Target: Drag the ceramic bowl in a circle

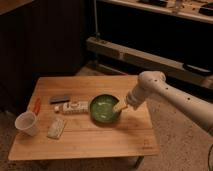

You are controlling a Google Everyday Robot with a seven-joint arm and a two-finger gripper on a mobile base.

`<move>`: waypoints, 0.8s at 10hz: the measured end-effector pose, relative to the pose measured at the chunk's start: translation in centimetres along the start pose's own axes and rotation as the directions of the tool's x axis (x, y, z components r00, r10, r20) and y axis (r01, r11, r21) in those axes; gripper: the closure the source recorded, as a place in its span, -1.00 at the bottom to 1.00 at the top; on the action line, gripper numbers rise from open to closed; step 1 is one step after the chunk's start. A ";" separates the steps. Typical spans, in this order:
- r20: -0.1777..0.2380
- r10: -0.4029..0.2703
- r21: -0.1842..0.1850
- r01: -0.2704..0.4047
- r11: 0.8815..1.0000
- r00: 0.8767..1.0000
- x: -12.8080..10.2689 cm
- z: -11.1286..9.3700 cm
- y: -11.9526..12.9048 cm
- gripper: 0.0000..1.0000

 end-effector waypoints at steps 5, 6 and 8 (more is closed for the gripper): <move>-0.094 0.067 0.165 -0.051 0.985 0.993 0.3 0.1 -1.2 -0.60; -0.113 0.092 0.185 -0.070 0.980 0.989 0.6 0.2 -1.1 -0.60; -0.134 0.138 0.238 -0.103 0.966 0.981 1.1 0.6 -0.7 -0.60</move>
